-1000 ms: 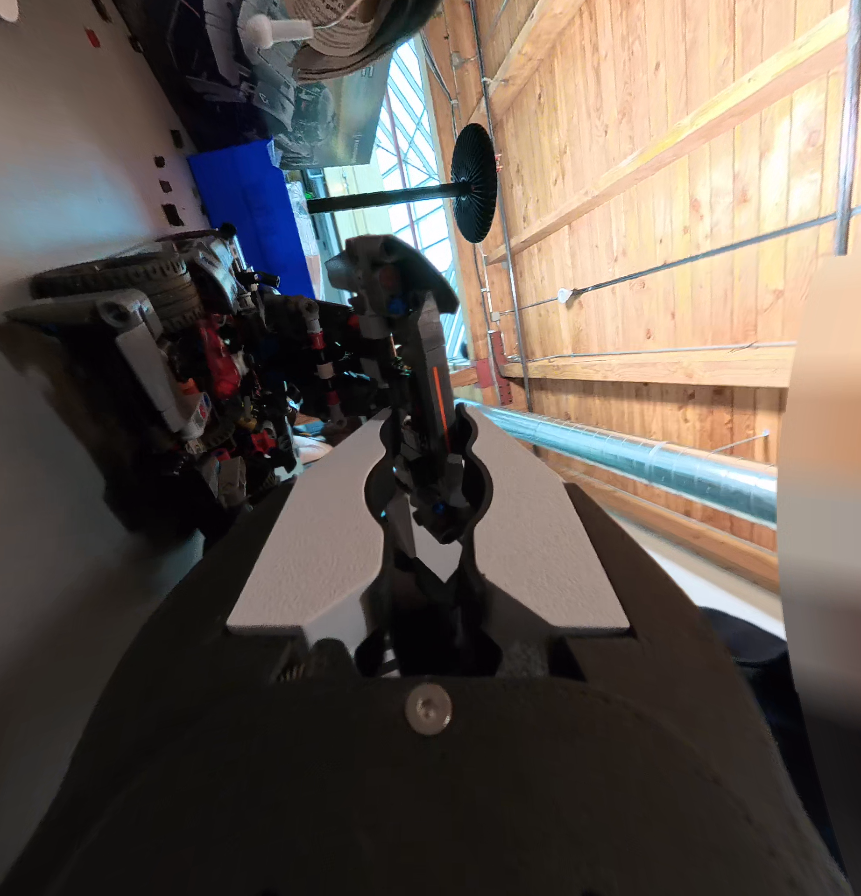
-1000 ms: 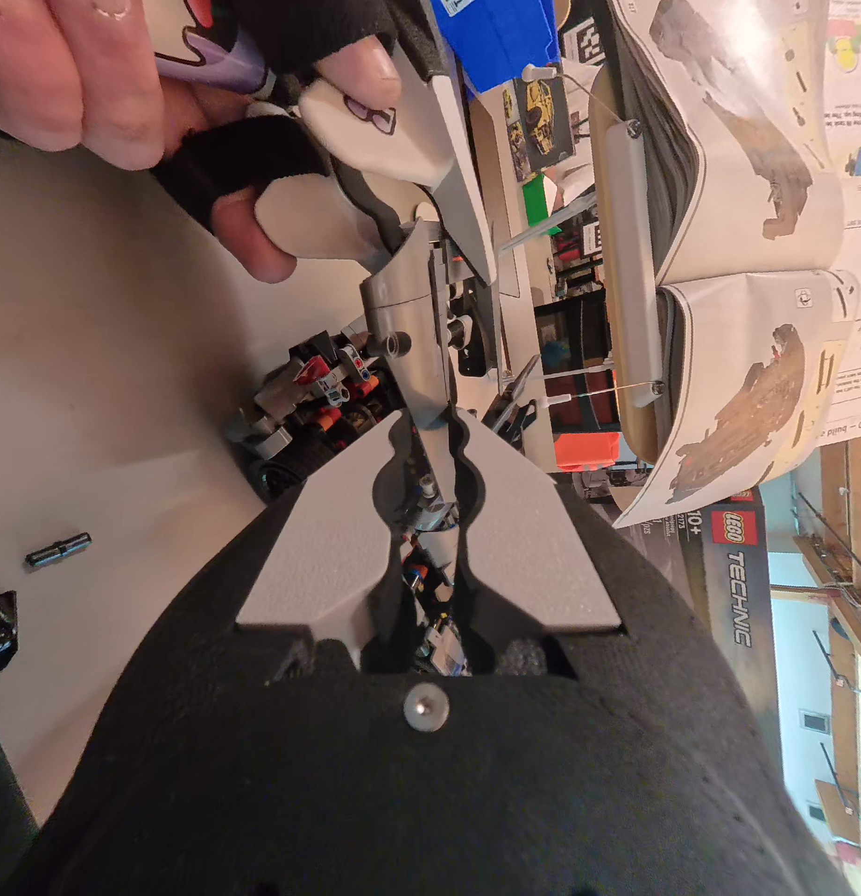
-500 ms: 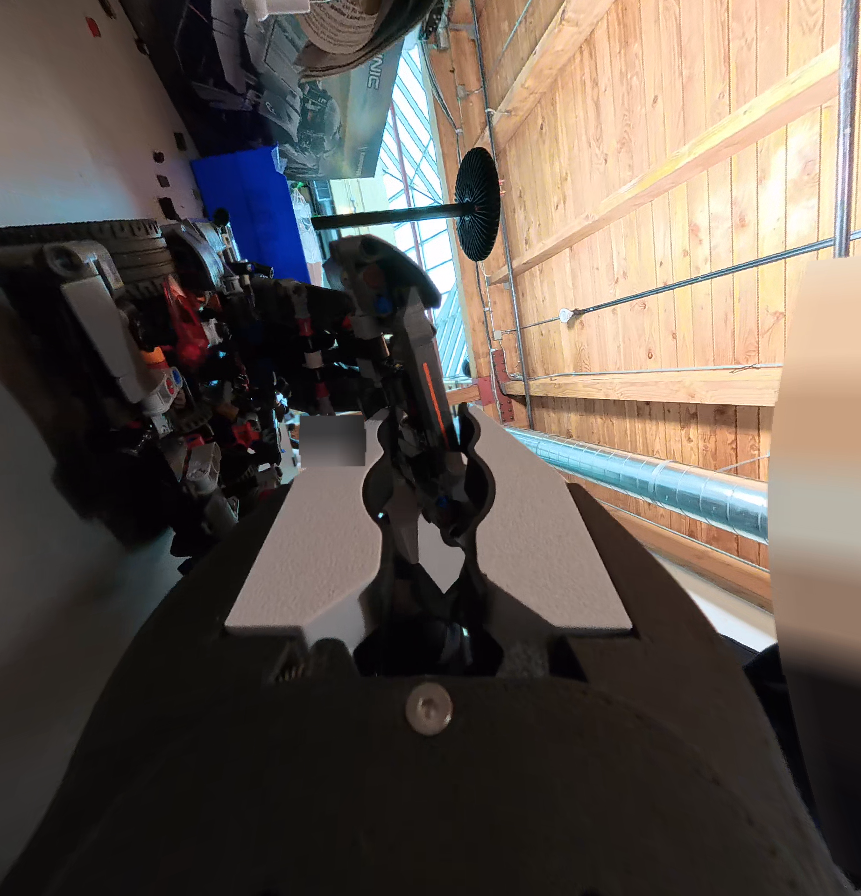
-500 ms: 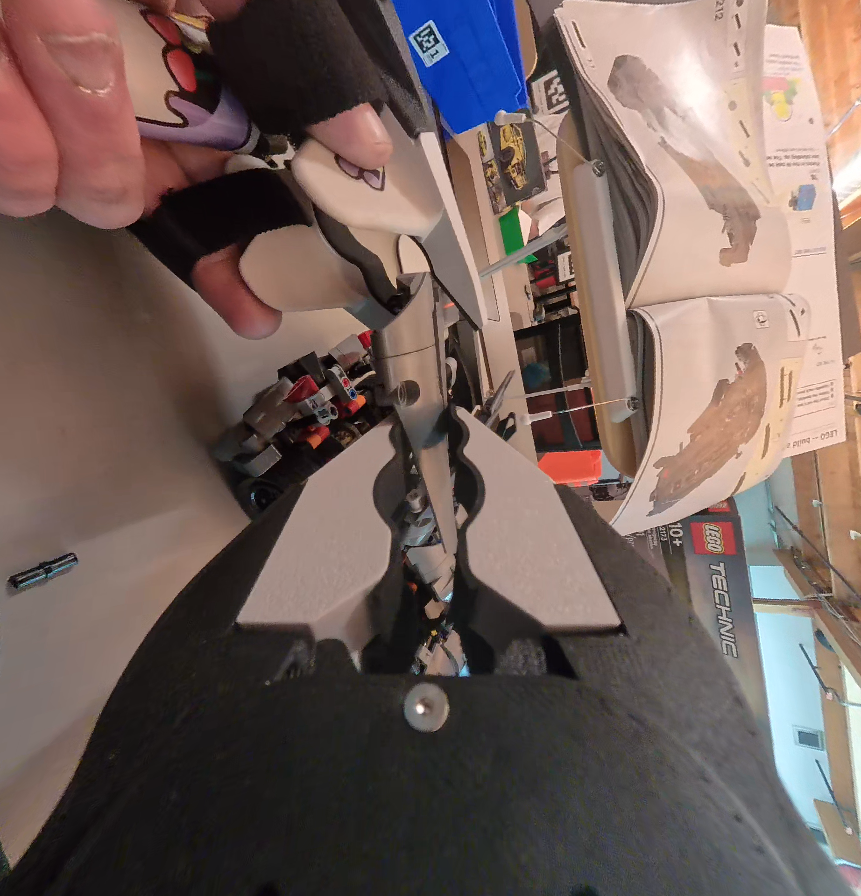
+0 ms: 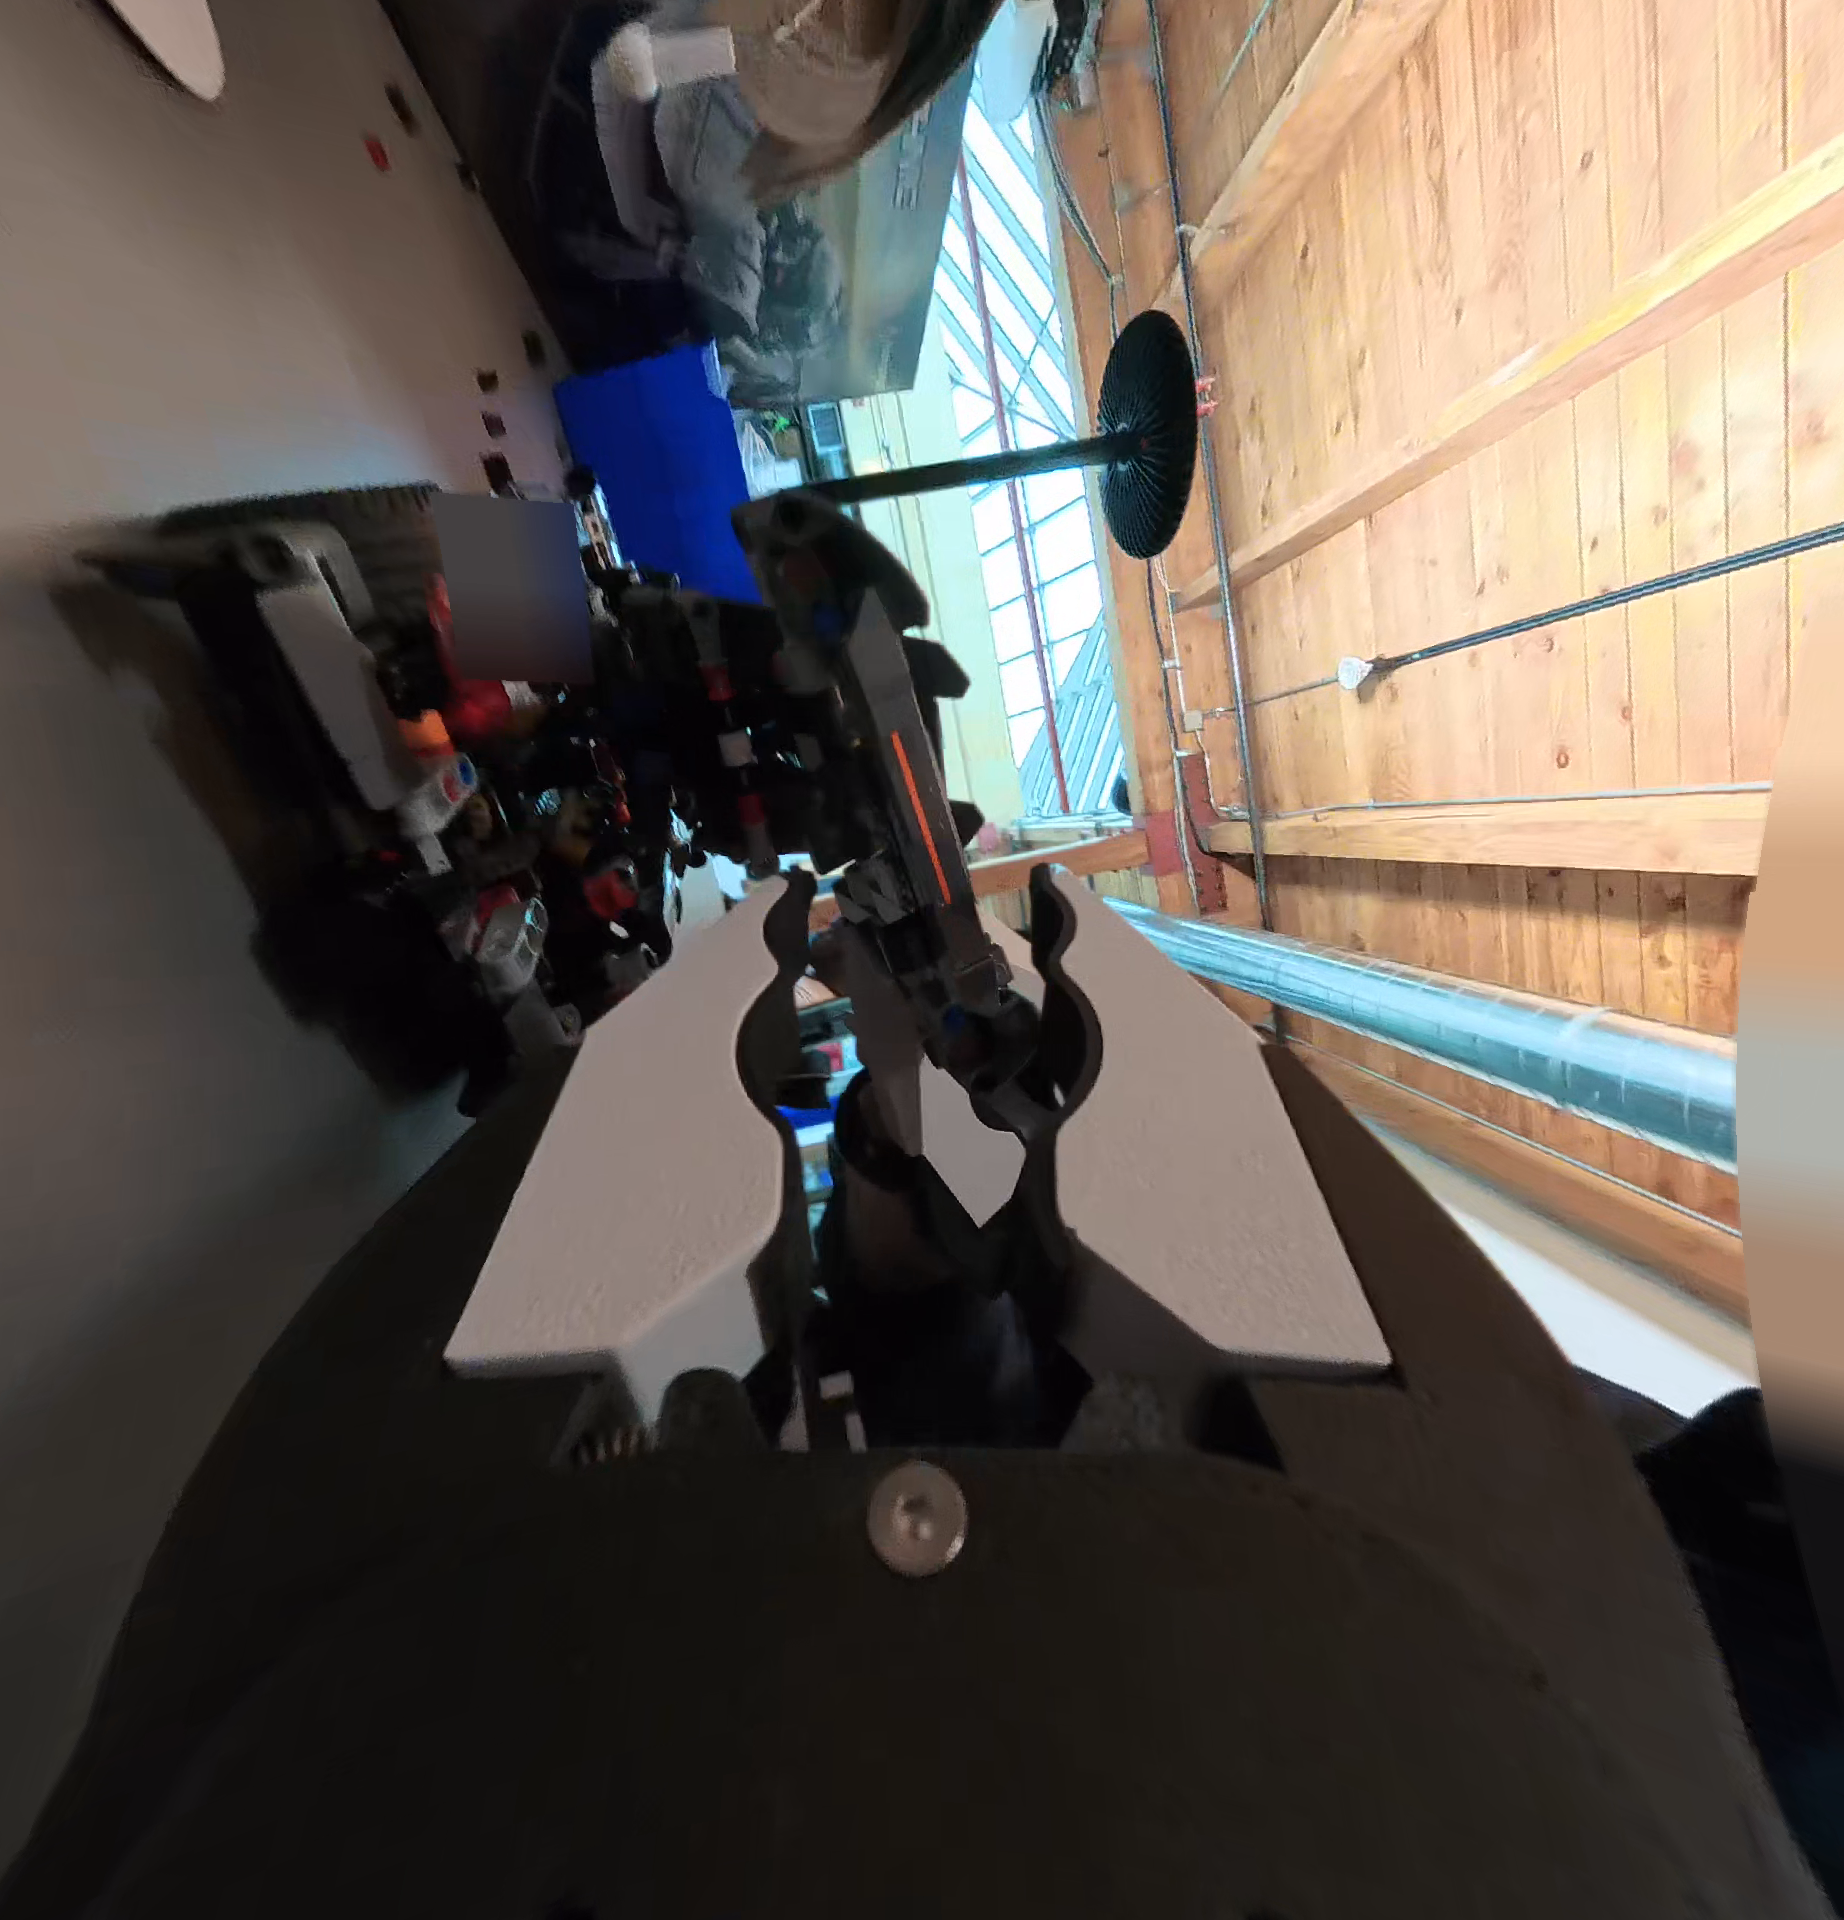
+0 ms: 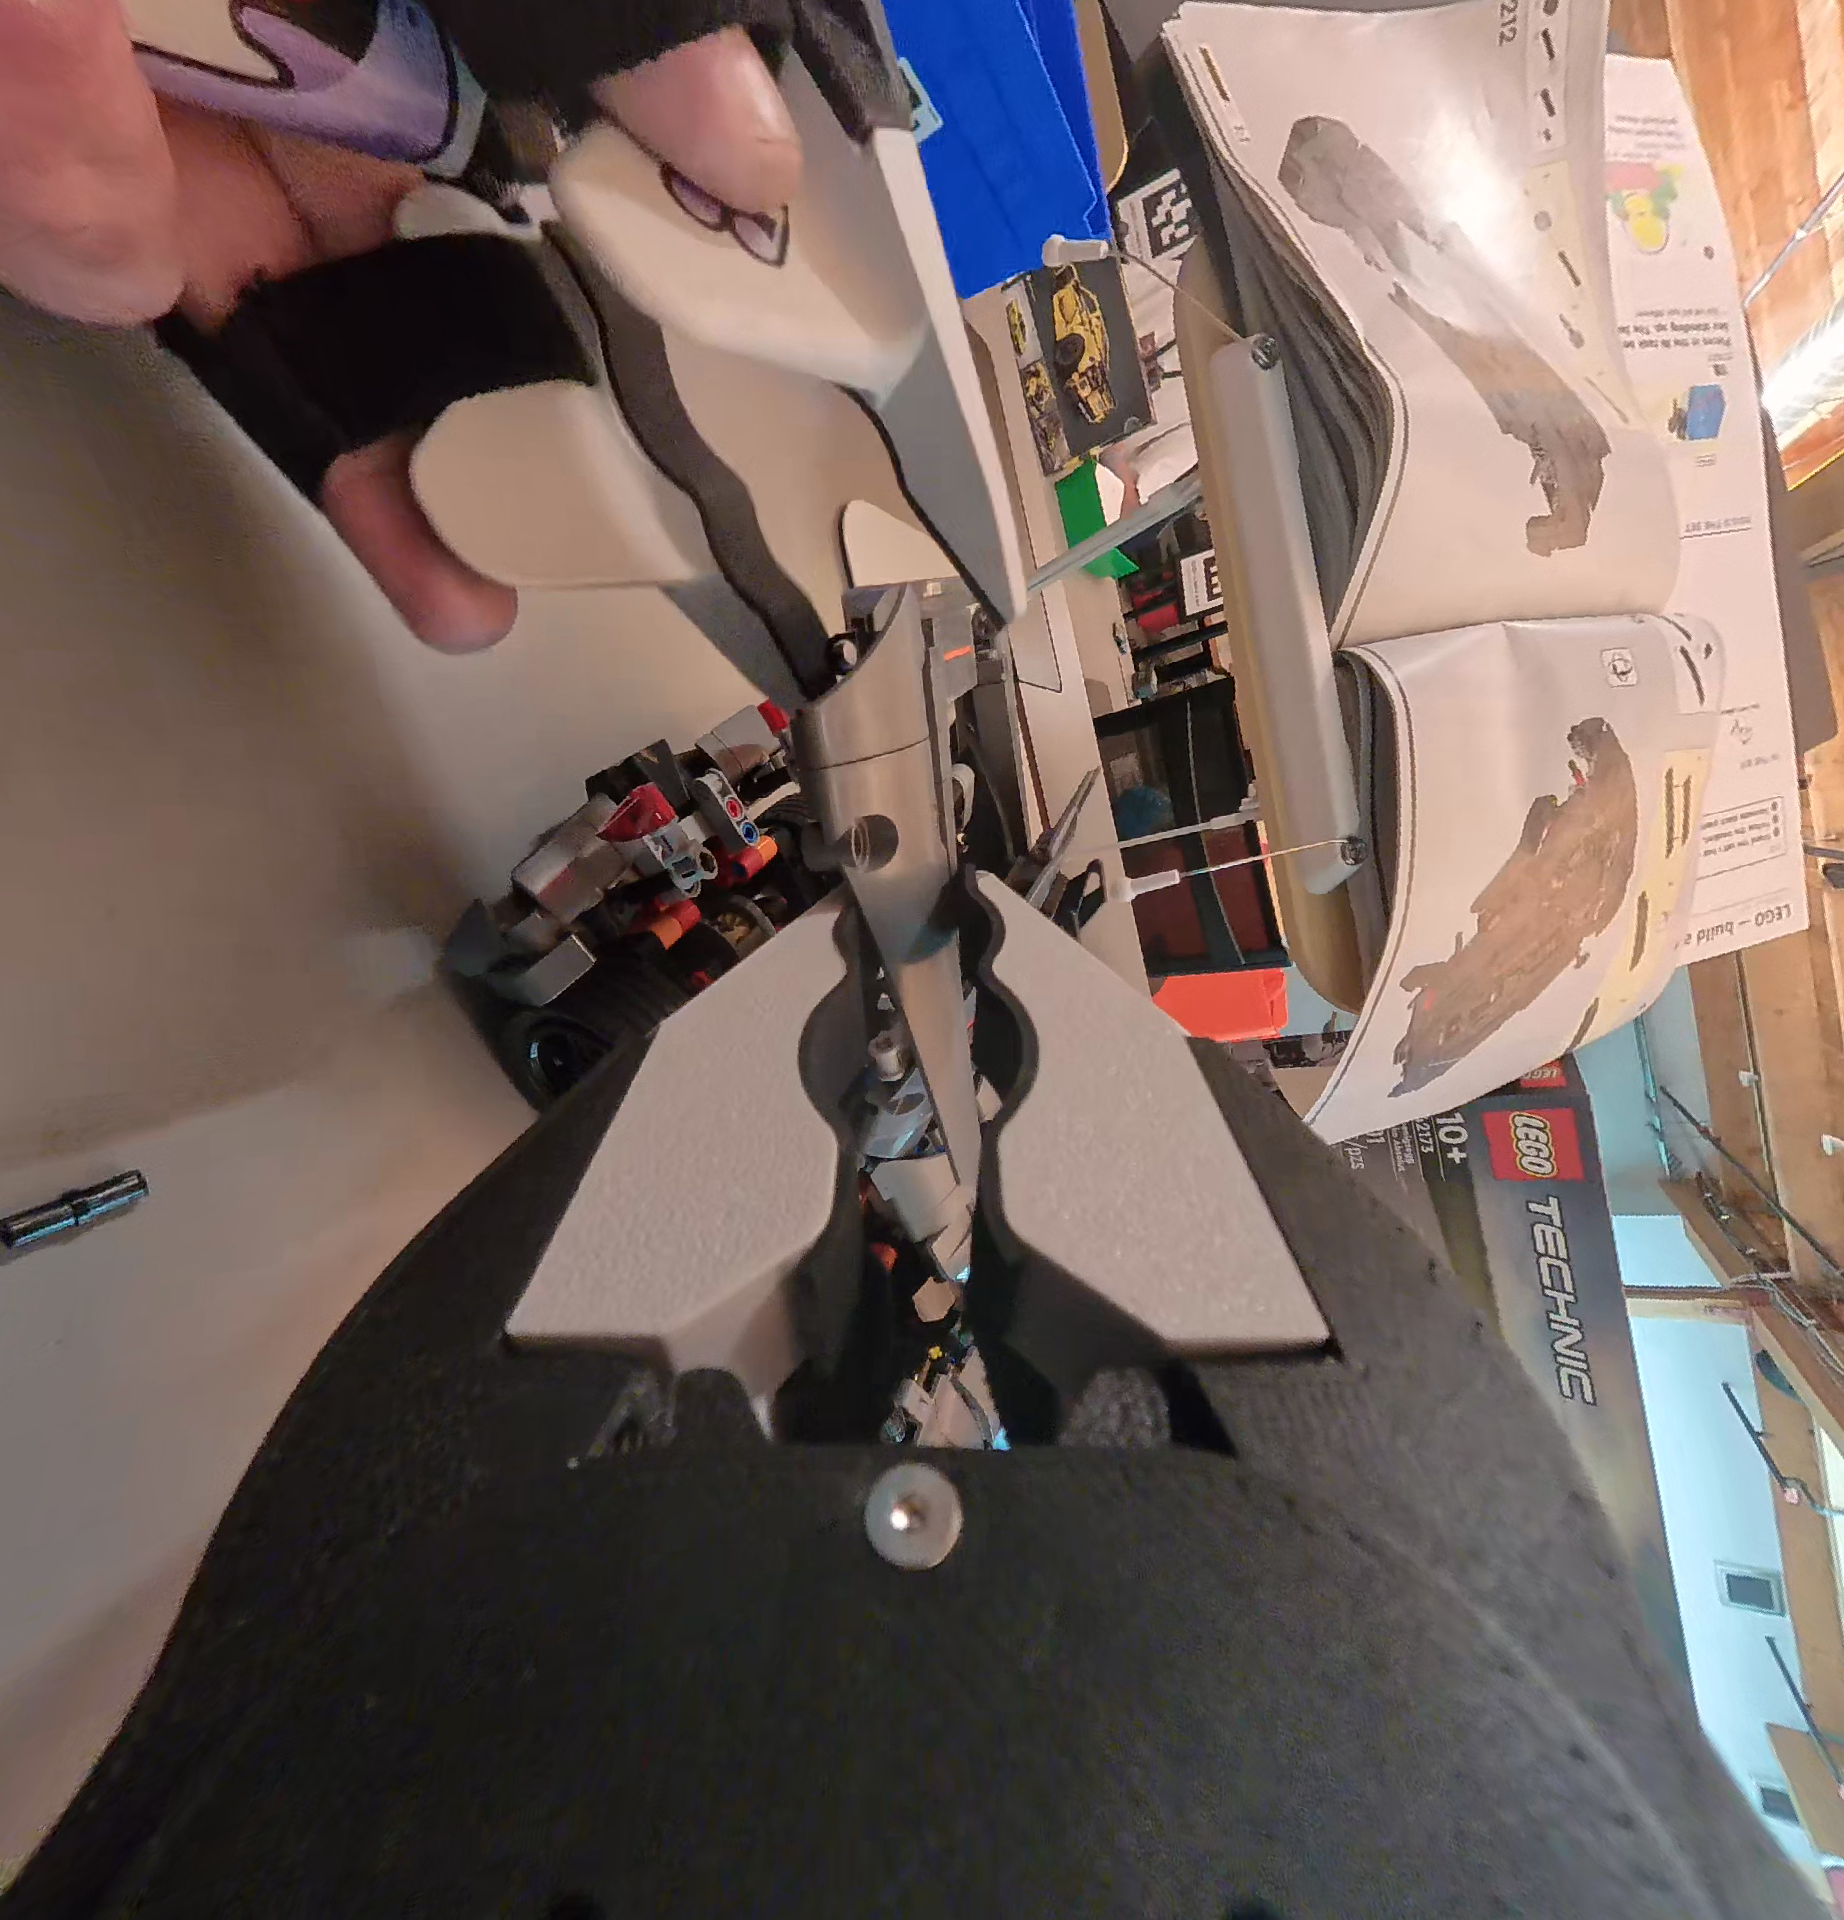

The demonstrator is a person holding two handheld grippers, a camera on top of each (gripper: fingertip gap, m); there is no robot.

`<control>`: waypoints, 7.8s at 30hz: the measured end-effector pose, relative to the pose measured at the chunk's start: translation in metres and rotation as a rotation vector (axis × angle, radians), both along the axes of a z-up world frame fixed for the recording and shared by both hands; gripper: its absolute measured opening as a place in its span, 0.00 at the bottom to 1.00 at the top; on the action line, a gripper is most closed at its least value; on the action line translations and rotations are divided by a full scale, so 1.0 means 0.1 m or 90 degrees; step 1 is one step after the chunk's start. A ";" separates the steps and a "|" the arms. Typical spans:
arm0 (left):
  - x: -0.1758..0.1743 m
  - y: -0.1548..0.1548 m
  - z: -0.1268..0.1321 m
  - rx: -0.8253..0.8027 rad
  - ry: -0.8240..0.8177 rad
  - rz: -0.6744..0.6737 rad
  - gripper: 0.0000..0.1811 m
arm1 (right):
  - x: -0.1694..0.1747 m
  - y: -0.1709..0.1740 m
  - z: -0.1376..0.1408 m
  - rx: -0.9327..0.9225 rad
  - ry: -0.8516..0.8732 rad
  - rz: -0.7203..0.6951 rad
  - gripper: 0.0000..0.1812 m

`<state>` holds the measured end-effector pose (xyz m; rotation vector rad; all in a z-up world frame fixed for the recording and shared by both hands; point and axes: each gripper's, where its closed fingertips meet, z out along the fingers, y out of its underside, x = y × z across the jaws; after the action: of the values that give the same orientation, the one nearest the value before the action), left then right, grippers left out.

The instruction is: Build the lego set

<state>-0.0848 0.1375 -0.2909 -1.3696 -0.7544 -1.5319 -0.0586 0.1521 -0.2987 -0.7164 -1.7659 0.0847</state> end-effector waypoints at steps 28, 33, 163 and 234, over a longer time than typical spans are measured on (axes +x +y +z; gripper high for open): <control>0.06 0.24 0.00 0.068 -0.114 0.057 0.18 | -0.01 0.05 -0.05 -0.037 -0.043 0.011 0.07; -0.01 0.20 0.08 0.087 -0.131 0.081 0.21 | 0.00 0.07 0.00 -0.066 -0.028 0.007 0.07; 0.04 0.45 0.34 0.225 -0.172 0.111 0.17 | -0.02 0.37 -0.06 -0.267 -0.042 0.055 0.23; 0.11 0.55 0.22 0.143 -0.115 0.068 0.28 | -0.04 0.36 0.05 -0.232 0.055 0.029 0.16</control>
<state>-0.0740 0.1921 -0.2691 -1.0210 -0.7285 -1.6159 -0.0628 0.1879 -0.2938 -0.9186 -1.7009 0.4705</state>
